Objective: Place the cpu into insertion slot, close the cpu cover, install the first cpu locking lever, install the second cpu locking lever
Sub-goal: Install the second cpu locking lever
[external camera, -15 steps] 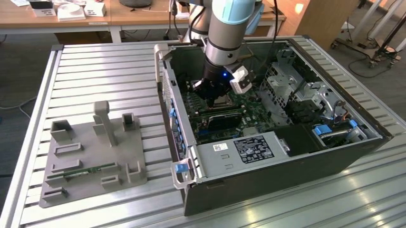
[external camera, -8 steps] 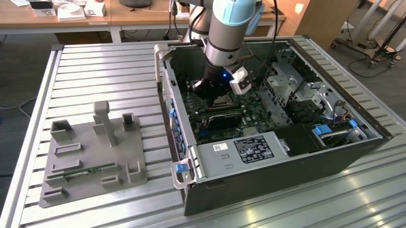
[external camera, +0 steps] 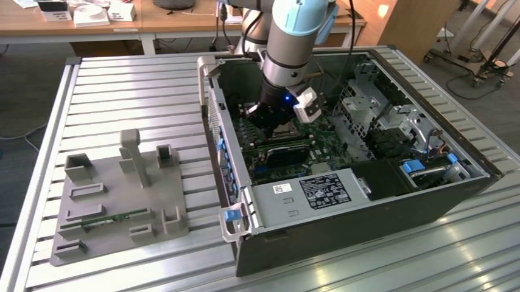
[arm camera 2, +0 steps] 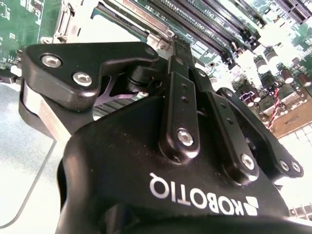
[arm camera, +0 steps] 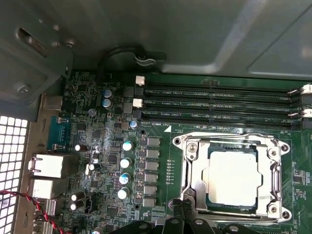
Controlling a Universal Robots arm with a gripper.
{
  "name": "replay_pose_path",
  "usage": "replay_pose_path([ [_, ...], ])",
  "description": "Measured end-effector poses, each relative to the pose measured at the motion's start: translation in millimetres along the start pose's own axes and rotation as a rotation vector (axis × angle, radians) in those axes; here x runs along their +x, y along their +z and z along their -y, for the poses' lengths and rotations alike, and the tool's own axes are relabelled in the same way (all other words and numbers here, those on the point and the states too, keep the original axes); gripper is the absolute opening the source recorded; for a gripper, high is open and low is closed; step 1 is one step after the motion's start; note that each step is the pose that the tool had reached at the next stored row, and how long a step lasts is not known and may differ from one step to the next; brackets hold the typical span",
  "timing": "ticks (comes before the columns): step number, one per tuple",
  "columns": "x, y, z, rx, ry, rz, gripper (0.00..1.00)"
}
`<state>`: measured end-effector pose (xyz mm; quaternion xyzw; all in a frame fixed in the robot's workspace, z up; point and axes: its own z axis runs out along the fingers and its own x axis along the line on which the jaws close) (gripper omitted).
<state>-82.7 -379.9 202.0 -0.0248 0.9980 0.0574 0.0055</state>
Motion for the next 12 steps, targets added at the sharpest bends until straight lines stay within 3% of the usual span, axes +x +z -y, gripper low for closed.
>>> replay_pose_path([
  [12, 1.6, 2.4, 0.4, -0.0098, 0.000, 0.0005, 0.10],
])
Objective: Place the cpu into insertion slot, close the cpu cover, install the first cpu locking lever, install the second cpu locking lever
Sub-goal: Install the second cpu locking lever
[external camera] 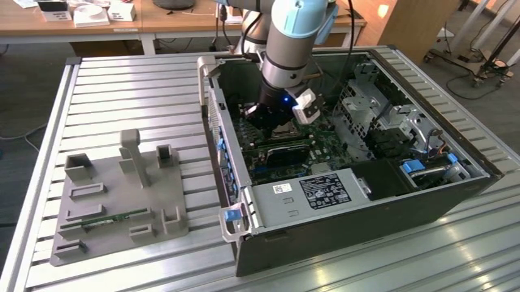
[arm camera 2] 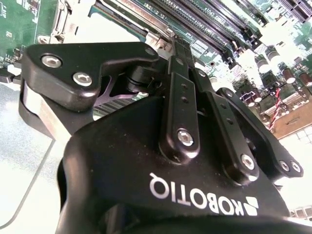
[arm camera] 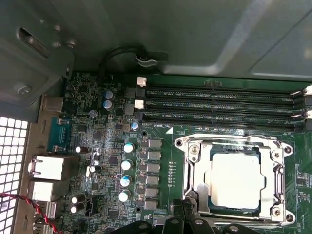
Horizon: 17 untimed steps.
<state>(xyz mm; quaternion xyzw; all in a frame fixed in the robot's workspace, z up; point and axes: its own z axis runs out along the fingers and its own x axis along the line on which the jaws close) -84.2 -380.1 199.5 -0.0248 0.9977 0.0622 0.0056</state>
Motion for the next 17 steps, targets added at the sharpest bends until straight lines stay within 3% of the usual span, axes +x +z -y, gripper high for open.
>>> replay_pose_path([
  [9, 0.2, 3.1, 0.5, -0.0242, 0.000, 0.0009, 0.10],
  [17, 0.7, 5.8, 2.6, -0.0256, 0.000, 0.0000, 0.10],
])
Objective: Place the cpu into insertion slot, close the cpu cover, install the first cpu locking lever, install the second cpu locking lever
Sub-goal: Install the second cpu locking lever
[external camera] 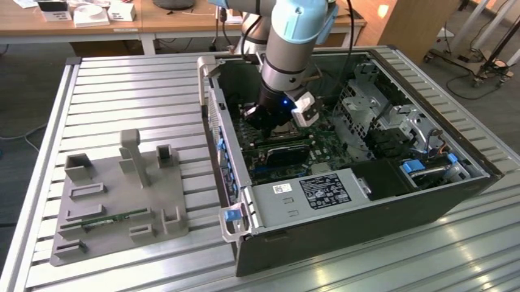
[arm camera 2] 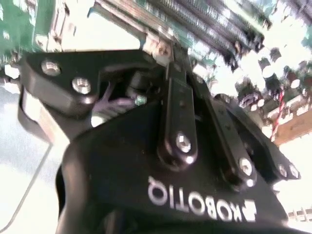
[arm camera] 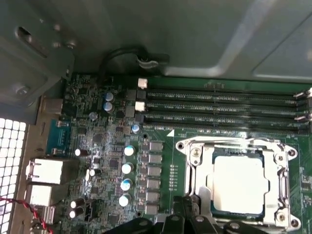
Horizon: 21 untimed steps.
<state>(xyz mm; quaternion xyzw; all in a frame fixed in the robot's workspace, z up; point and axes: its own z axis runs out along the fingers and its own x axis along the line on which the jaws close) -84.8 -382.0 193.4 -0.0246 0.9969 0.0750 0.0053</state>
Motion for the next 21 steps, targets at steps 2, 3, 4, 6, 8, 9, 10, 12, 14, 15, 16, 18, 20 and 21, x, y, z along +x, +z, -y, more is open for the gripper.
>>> replay_pose_path([
  [2, -0.7, -1.1, -1.0, -0.0039, 0.000, 0.0019, 0.10],
  [3, -0.8, -3.1, -1.6, -0.0071, 0.000, 0.0028, 0.10],
  [4, -1.0, -5.3, -2.0, -0.0096, 0.000, 0.0034, 0.10],
  [6, -0.7, -9.6, -2.2, -0.0098, 0.000, 0.0019, 0.10],
  [8, -0.7, -12.3, -2.8, -0.0111, 0.000, 0.0020, 0.10],
  [9, -0.8, -15.3, -3.3, -0.0111, 0.000, 0.0020, 0.10],
  [10, -0.8, -18.8, -4.0, -0.0111, 0.000, 0.0019, 0.10],
  [12, -0.9, -26.4, -5.3, -0.0110, 0.000, 0.0018, 0.10],
  [14, -1.1, -34.6, -6.7, -0.0112, 0.000, 0.0020, 0.10],
  [15, -1.2, -38.9, -7.4, -0.0111, 0.000, 0.0019, 0.10],
  [16, -1.5, -42.4, -8.0, -0.0112, 0.000, 0.0019, 0.10],
  [18, -2.5, -48.2, -8.8, -0.0113, 0.000, 0.0020, 0.10],
  [20, -4.0, -52.1, -9.4, -0.0109, 0.000, 0.0019, 0.10],
  [21, -5.2, -53.1, -9.7, -0.0095, 0.000, 0.0018, 0.10],
])
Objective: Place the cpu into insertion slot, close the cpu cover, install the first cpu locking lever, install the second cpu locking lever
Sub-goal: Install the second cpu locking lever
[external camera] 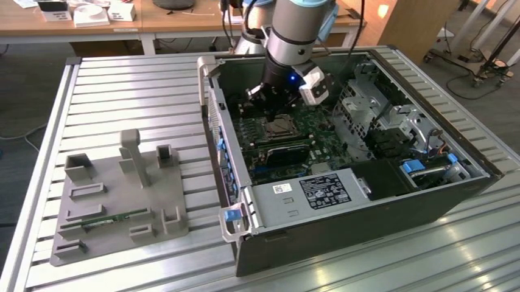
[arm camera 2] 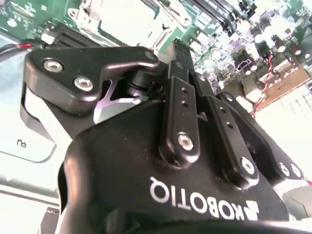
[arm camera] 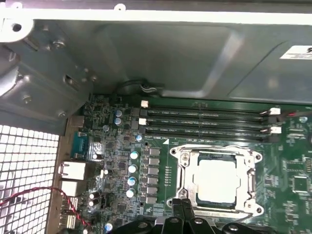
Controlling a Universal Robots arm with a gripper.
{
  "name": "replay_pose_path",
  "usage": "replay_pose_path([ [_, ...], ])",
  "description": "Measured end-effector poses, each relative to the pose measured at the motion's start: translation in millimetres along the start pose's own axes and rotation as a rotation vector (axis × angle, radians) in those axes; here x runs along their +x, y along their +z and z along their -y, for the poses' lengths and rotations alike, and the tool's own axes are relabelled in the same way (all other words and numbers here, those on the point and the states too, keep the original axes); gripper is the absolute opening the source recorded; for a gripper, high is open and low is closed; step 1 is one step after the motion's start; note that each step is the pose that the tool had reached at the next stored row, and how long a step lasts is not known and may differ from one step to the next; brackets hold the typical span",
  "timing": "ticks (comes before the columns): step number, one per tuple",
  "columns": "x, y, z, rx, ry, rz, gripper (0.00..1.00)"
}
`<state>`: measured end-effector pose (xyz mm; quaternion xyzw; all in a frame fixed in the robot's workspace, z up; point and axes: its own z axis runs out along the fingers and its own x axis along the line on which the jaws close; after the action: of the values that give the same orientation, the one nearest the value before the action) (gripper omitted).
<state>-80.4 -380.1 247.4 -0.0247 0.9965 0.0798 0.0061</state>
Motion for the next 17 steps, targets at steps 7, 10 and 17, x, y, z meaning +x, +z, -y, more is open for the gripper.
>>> replay_pose_path([
  [7, -12.4, -2.8, 0.3, 0.0299, 0.003, -0.0016, 0.10],
  [10, -12.7, -3.5, 4.4, 0.0310, 0.005, -0.0014, 0.10],
  [17, -13.2, -3.5, 17.0, 0.0310, 0.008, -0.0012, 0.10],
])
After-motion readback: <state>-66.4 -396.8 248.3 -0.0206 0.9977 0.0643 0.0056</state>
